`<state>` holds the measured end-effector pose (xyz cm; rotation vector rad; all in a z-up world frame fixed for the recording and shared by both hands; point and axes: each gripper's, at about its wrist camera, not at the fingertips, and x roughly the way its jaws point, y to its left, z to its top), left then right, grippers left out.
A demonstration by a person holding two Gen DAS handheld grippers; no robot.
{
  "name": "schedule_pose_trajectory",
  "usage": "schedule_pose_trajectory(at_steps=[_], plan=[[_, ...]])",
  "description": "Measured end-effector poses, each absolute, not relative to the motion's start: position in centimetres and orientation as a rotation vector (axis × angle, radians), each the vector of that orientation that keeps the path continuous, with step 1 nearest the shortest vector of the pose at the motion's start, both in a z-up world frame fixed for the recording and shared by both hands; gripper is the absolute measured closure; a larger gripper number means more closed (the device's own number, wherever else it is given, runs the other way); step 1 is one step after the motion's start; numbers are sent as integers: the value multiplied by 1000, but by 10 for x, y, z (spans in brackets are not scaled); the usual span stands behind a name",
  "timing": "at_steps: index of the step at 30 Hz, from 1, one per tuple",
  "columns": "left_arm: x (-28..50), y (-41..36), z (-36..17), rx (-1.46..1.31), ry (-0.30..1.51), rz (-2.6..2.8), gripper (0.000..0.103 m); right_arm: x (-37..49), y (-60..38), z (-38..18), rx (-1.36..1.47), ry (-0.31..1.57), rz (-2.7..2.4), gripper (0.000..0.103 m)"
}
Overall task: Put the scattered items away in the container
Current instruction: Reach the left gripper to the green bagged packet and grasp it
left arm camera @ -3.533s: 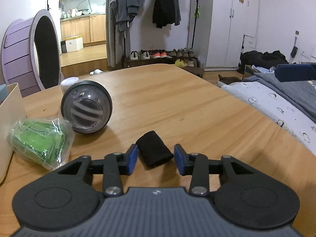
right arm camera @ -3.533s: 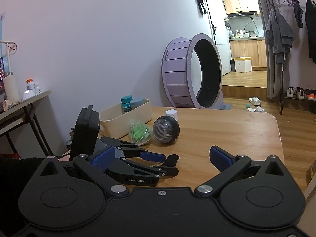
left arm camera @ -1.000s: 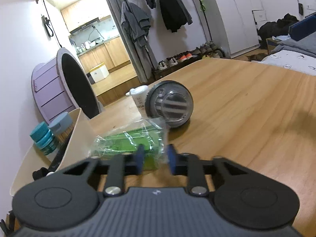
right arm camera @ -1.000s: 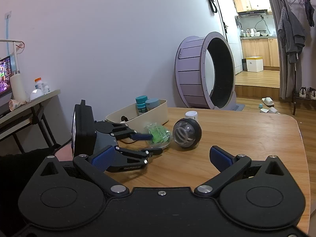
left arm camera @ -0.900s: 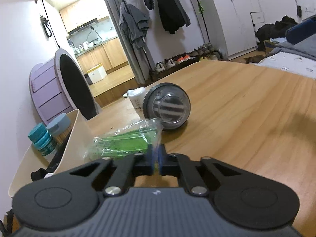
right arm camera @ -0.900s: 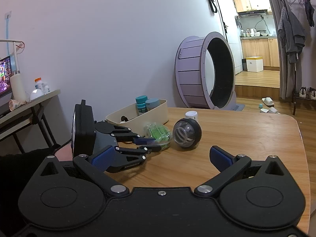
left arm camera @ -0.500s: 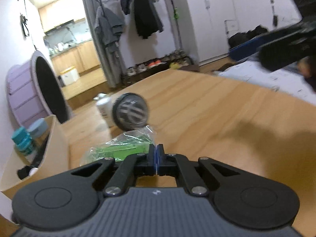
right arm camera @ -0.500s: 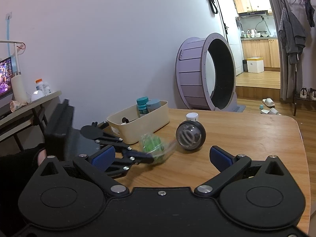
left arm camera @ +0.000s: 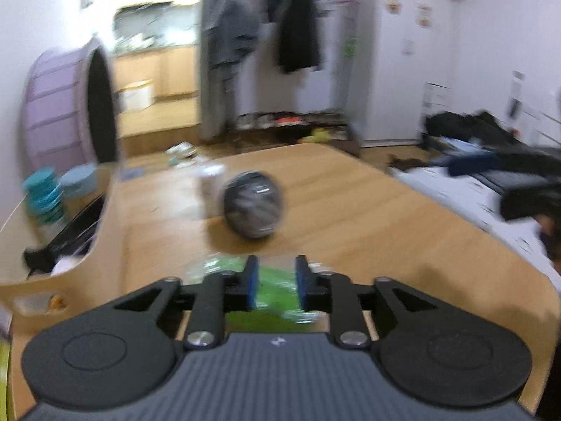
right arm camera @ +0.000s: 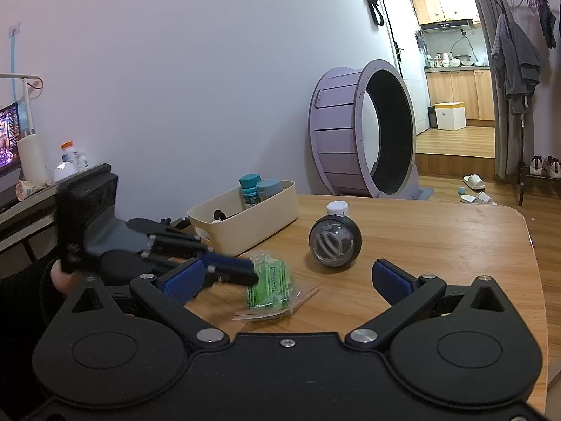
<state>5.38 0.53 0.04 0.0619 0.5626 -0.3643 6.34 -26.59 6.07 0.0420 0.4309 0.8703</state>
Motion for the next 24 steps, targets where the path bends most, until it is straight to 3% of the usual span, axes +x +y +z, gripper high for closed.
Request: schedule_pose_trajectory(at_steps=[2, 5, 17, 24], plan=[[61, 13, -4, 21, 583, -336, 61, 63, -266, 60, 39, 431, 873, 0], [64, 14, -8, 18, 598, -286, 54, 62, -265, 60, 35, 432, 877, 0], [78, 18, -23, -109, 667, -262, 34, 60, -266, 58, 25, 444, 894, 0], [78, 10, -31, -120, 665, -275, 30, 60, -265, 57, 17, 449, 892, 0]])
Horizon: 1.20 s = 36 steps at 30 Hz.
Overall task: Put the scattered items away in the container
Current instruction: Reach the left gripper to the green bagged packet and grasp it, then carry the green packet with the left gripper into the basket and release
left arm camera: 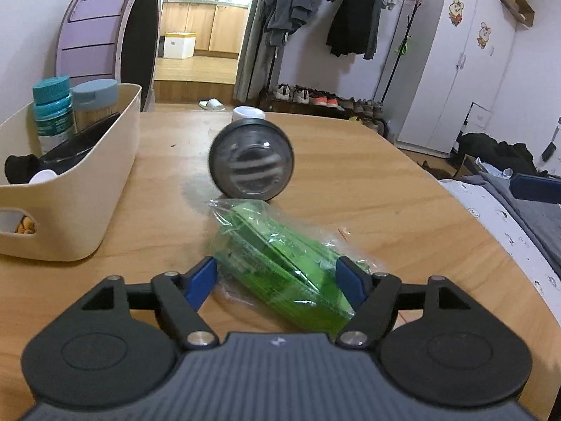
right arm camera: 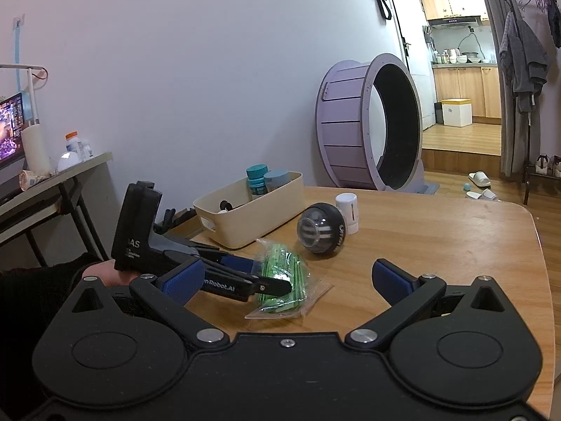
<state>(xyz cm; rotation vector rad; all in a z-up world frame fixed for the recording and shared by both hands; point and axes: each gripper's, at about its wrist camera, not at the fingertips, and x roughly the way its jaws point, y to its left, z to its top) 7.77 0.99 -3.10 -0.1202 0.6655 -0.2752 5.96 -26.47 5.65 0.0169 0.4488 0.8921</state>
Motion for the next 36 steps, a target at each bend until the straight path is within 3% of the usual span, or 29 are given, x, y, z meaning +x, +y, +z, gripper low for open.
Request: schedule_pose_trajectory(at_steps=[3, 5, 13, 29, 36], plan=[[75, 9, -32, -119, 647, -298, 39, 59, -265, 57, 16, 449, 893, 0], [73, 9, -31, -123, 635, -314, 55, 59, -265, 57, 15, 449, 894, 0], [65, 6, -20, -107, 556, -329, 89, 59, -265, 55, 13, 450, 893, 0], [54, 79, 45, -195, 335, -181, 95, 61, -250, 54, 16, 447, 912, 0], [75, 124, 52, -212, 331, -19, 95, 58, -245, 49, 8, 465, 915, 0]])
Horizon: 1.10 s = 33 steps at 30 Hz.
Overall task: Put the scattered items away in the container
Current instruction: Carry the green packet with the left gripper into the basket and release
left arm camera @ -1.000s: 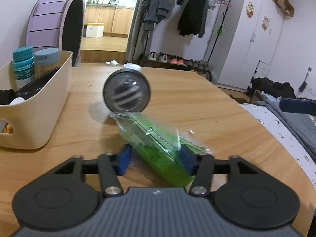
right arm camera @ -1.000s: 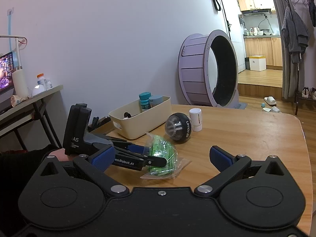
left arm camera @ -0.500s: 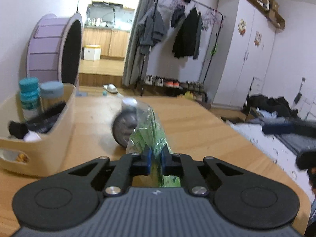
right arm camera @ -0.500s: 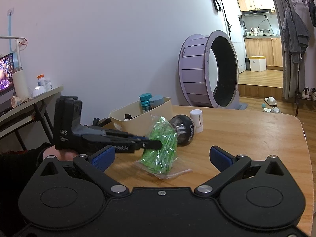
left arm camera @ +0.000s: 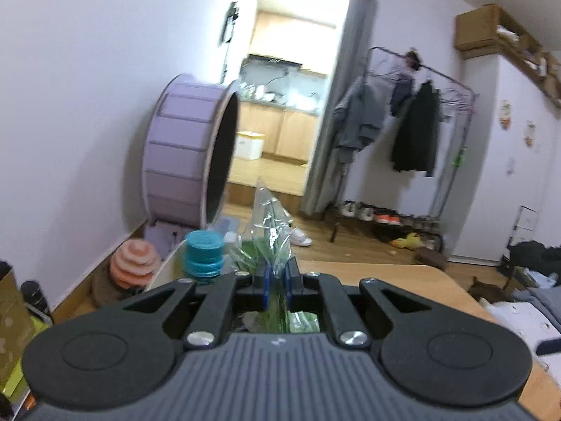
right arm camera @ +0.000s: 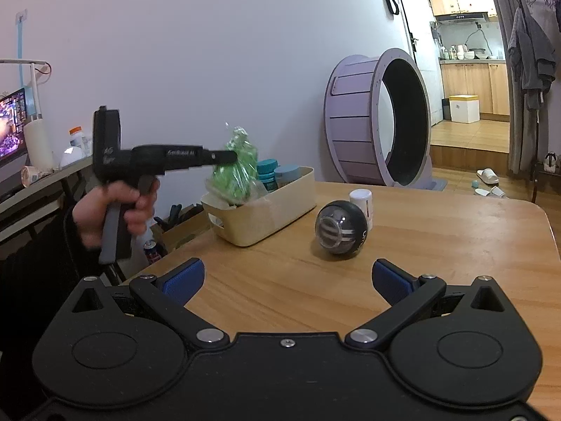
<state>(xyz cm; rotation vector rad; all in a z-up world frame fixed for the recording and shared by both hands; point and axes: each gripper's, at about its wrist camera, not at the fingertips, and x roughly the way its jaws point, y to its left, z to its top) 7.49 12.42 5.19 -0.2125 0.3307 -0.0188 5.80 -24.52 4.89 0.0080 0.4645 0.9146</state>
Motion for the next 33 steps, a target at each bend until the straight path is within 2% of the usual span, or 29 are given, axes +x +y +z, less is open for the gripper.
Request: schedule_pose_trajectory(at_steps=[5, 9, 14, 19, 30, 33], plan=[[98, 138, 34, -213, 426, 102, 91, 56, -246, 48, 3, 473, 911, 0], [92, 142, 36, -193, 413, 149, 90, 54, -247, 50, 6, 467, 914, 0], [78, 129, 45, -171, 396, 61, 80, 57, -249, 51, 14, 465, 908, 0], [80, 107, 40, -132, 424, -37, 80, 59, -246, 51, 9, 464, 912, 0], [100, 113, 14, -34, 607, 58, 80, 62, -250, 52, 7, 465, 911, 0], [99, 112, 12, -9, 605, 92, 80, 62, -250, 51, 2, 465, 916, 0]])
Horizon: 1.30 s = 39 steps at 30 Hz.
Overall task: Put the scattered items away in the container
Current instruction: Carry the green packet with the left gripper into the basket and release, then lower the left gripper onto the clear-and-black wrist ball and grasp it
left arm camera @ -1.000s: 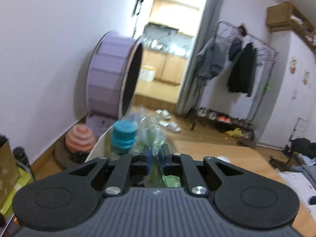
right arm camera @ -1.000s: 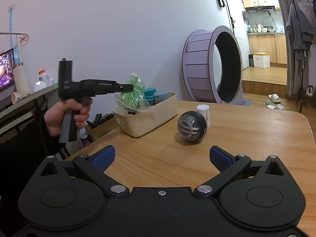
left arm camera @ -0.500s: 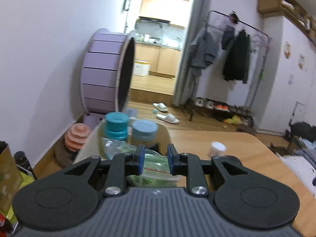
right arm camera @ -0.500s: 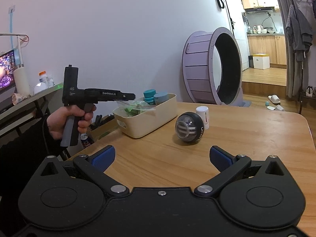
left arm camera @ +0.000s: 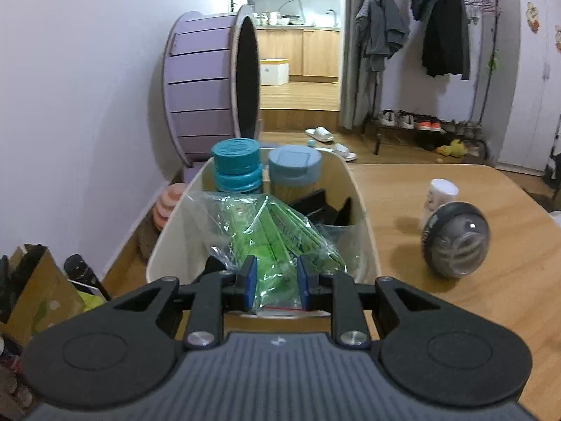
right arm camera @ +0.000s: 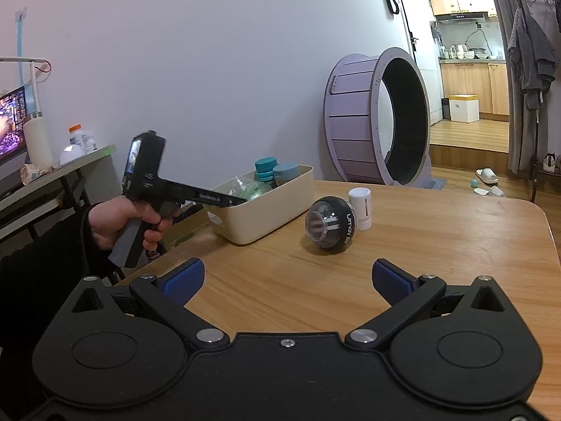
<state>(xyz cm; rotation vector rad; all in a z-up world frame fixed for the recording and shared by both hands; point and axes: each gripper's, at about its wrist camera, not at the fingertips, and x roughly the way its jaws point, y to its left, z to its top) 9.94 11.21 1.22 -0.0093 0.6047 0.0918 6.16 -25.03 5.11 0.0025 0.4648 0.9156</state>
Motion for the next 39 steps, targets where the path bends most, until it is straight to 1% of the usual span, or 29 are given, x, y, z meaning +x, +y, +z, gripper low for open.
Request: schedule_pose_trajectory(at_steps=[7, 9, 11, 13, 17, 19, 24, 33, 39], plan=[[82, 112, 39, -74, 476, 63, 79, 61, -255, 52, 15, 454, 913, 0], [80, 105, 45, -95, 464, 17, 68, 61, -254, 52, 18, 452, 913, 0], [77, 94, 47, -100, 453, -31, 45, 62, -251, 51, 12, 454, 908, 0], [76, 79, 47, -99, 441, -89, 38, 62, -250, 49, 9, 458, 904, 0], [75, 45, 41, -33, 430, -175, 29, 63, -252, 51, 17, 453, 896, 0], [76, 29, 32, -3, 437, -199, 27, 64, -253, 52, 22, 451, 894, 0], [96, 1, 19, 25, 497, -221, 26, 67, -254, 54, 30, 444, 894, 0], [135, -8, 3, 30, 581, -170, 26, 75, -265, 59, 77, 421, 885, 0], [150, -13, 5, 48, 610, -170, 26, 78, -271, 59, 90, 416, 875, 0]])
